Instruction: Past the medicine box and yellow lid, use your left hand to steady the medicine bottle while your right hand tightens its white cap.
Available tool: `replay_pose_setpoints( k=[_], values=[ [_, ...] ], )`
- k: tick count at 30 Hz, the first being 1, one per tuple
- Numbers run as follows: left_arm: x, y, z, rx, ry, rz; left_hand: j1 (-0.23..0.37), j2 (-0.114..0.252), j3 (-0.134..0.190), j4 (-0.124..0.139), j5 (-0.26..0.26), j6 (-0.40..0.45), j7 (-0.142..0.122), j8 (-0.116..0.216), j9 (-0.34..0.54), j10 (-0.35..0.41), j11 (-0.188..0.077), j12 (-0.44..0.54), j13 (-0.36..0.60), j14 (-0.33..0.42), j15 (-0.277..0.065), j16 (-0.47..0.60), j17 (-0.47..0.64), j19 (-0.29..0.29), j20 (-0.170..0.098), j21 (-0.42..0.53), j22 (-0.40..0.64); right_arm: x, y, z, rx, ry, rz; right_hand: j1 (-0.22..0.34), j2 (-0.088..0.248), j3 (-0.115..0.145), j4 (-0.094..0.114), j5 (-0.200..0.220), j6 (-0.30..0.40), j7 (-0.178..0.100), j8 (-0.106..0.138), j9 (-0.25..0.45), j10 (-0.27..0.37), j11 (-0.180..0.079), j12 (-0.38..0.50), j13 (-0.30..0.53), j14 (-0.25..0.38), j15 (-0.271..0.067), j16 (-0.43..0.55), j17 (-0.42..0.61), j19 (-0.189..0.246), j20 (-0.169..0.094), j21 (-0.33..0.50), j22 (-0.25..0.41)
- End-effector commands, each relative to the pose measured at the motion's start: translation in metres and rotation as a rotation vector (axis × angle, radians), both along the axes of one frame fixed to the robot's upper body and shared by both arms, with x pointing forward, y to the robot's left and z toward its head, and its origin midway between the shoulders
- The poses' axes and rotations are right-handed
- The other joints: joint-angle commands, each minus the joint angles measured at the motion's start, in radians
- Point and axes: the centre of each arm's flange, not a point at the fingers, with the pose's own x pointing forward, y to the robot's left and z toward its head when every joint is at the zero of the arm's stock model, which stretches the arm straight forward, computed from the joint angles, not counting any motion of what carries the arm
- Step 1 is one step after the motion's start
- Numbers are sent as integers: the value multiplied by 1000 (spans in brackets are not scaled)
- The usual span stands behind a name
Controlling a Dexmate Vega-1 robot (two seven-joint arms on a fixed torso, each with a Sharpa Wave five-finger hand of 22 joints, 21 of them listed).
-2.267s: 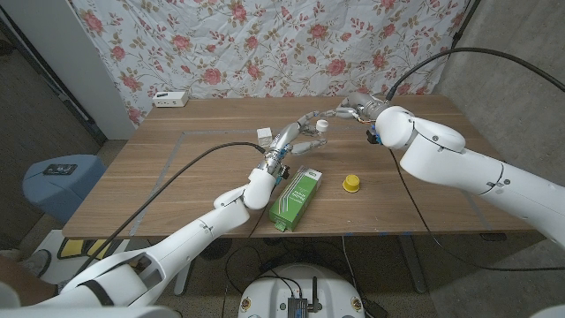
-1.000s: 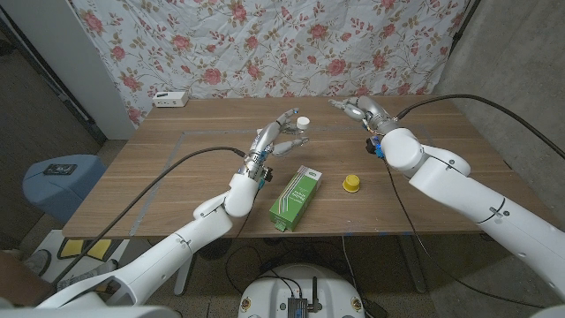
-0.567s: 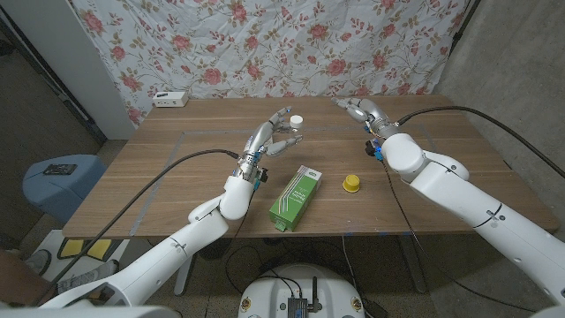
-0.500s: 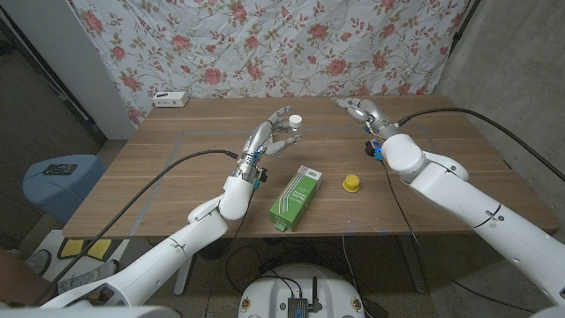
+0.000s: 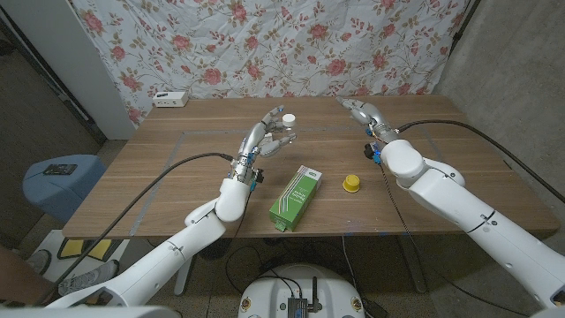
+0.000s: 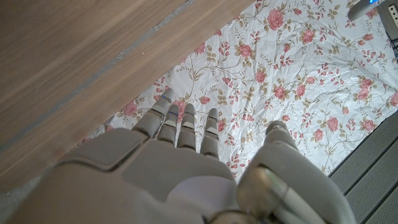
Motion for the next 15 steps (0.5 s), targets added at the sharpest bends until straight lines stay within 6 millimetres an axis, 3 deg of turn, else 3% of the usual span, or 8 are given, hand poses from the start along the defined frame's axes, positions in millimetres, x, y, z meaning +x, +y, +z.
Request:
replay_pose_setpoints(
  k=[1, 9, 15],
  values=[
    [-1, 7, -7, -14, 34, -2, -2, 6, 0, 7, 8, -6, 1, 2, 5, 66, -68, 7, 4, -9, -78, -2, 3, -2, -64, -4, 2, 10, -4, -12, 119, -18, 79, -11, 5, 1, 3, 8, -27, 4, -3, 2, -13, -4, -4, 2, -18, -3, -10, 4, -11, -4, -4, 2],
    [-5, 10, -13, -17, 45, 4, -7, 7, 1, 10, 9, -14, 21, 1, 5, 56, -67, 6, 5, -24, -78, -4, 2, -10, -61, -5, 2, 18, -9, -25, 206, -49, 164, -25, 11, 2, 7, 9, -83, 12, -1, 0, -34, -51, -6, -1, -29, -41, -8, 3, -35, -37, -7, 0],
    [-7, 12, -18, -8, 66, 4, -9, 6, -1, 10, 9, -20, 18, -1, 5, 55, -70, 6, 4, -26, -76, -2, 3, -12, -62, -4, 2, 24, -12, -31, 251, -57, 199, -27, 11, 3, 7, 9, -82, 15, 4, -1, -37, -52, -6, -2, -33, -52, -9, 2, -38, -50, -7, 0]
  ],
)
